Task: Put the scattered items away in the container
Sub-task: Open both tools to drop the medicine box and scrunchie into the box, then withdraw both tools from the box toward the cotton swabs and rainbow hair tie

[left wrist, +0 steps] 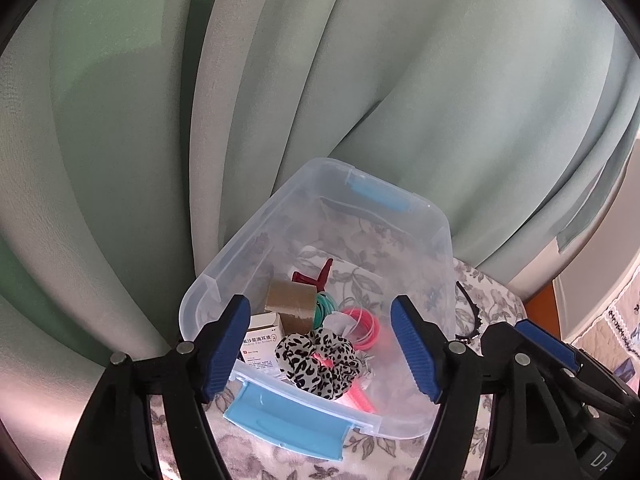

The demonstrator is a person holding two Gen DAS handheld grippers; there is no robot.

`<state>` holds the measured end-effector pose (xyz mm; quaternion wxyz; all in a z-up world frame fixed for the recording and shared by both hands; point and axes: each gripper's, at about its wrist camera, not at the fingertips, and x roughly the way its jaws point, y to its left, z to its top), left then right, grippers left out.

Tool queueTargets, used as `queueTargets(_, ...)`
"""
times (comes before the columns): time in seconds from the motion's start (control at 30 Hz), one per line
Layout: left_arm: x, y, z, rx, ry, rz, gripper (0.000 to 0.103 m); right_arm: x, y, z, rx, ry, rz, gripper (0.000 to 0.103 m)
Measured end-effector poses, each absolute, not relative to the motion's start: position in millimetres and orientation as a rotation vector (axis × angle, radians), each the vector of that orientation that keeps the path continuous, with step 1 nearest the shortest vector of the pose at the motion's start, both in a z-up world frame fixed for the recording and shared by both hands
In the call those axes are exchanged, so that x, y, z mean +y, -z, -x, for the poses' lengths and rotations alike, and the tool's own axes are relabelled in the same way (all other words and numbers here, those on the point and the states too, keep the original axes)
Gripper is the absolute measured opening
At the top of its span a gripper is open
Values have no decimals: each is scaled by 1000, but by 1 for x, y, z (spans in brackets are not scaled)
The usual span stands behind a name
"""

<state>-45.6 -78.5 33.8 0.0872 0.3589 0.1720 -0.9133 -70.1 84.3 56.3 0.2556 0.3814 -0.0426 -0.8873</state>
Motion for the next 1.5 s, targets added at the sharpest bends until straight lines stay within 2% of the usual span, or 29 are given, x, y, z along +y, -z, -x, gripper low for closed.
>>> queueTargets(0.57, -47, -53, 37, 321, 2740, -997, 87, 122, -61, 54, -192, 2480, -971, 83)
queueTargets(0.67, -40, -57, 34, 299, 2752, -980, 91, 134, -62, 50, -210, 2491, -947, 89)
queueTargets(0.73, -34, -60, 32, 281, 2763, -963, 93, 143, -63, 47, -228, 2497, -929, 98)
queueTargets(0.83, -23, -65, 29, 252, 2785, -930, 95, 156, -66, 44, -256, 2516, -905, 102)
queueTargets(1.5, 52, -70, 38, 80, 2879, -908, 95, 242, -55, 33, -488, 2541, -795, 103)
